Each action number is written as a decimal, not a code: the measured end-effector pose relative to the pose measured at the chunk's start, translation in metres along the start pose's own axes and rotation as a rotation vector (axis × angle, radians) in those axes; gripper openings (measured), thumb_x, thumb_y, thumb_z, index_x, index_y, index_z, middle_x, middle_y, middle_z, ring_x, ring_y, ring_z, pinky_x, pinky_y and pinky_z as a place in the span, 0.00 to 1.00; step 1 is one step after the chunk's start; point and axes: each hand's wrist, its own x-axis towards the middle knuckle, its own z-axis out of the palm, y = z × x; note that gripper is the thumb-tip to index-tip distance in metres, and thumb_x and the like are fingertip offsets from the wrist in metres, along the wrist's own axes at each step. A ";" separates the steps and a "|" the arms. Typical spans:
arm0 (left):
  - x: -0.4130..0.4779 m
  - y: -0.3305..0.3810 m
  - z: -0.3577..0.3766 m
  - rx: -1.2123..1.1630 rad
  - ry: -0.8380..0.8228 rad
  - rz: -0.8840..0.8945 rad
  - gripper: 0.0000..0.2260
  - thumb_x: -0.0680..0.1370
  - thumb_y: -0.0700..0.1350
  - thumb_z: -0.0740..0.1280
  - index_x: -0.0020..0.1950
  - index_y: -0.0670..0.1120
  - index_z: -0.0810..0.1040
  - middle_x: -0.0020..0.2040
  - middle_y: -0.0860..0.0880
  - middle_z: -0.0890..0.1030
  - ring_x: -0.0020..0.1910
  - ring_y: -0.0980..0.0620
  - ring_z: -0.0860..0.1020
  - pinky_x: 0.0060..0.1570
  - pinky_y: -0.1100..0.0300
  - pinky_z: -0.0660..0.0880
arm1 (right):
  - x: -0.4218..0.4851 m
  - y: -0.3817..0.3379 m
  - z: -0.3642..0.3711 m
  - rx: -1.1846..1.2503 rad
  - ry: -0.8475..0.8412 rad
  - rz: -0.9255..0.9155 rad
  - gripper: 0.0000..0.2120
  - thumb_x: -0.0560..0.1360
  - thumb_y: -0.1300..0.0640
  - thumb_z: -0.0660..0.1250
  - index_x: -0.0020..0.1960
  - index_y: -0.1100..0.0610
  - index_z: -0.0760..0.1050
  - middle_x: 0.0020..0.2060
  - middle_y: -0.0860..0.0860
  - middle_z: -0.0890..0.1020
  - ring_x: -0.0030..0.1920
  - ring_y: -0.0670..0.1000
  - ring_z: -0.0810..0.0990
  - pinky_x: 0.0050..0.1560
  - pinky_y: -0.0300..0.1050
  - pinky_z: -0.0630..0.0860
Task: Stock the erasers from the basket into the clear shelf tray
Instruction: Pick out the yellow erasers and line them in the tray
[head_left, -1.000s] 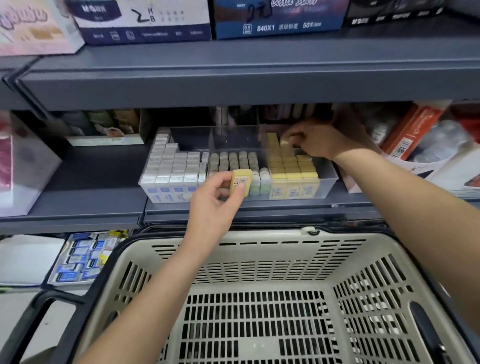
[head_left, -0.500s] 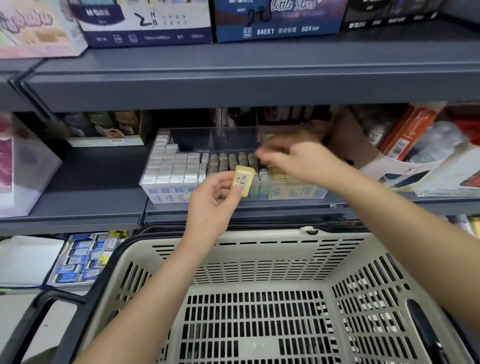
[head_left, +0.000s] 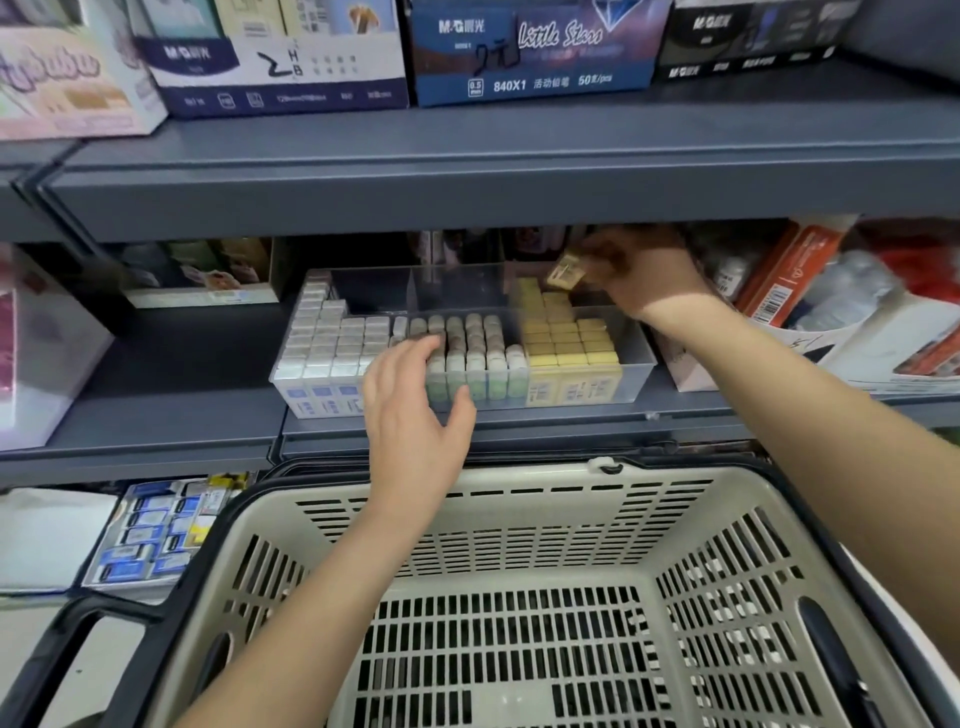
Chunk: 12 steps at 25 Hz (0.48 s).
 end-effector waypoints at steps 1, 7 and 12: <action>0.000 0.000 0.000 0.022 -0.027 -0.011 0.22 0.74 0.42 0.67 0.67 0.45 0.69 0.65 0.48 0.71 0.68 0.50 0.64 0.70 0.52 0.61 | 0.007 0.004 0.003 -0.036 0.012 -0.025 0.12 0.78 0.60 0.60 0.59 0.59 0.77 0.58 0.57 0.79 0.58 0.58 0.75 0.54 0.41 0.66; 0.000 0.000 0.000 0.046 -0.050 -0.026 0.24 0.74 0.43 0.68 0.69 0.45 0.67 0.65 0.48 0.71 0.68 0.49 0.65 0.69 0.45 0.62 | 0.036 0.016 0.040 -0.171 -0.212 -0.029 0.13 0.78 0.60 0.57 0.59 0.57 0.75 0.61 0.57 0.76 0.60 0.58 0.74 0.57 0.45 0.68; -0.001 -0.001 0.002 0.058 -0.045 -0.009 0.23 0.74 0.43 0.68 0.68 0.43 0.68 0.64 0.47 0.73 0.66 0.48 0.67 0.68 0.43 0.62 | 0.043 0.022 0.055 -0.187 -0.364 0.011 0.12 0.79 0.57 0.55 0.58 0.53 0.74 0.57 0.56 0.78 0.53 0.56 0.77 0.50 0.44 0.70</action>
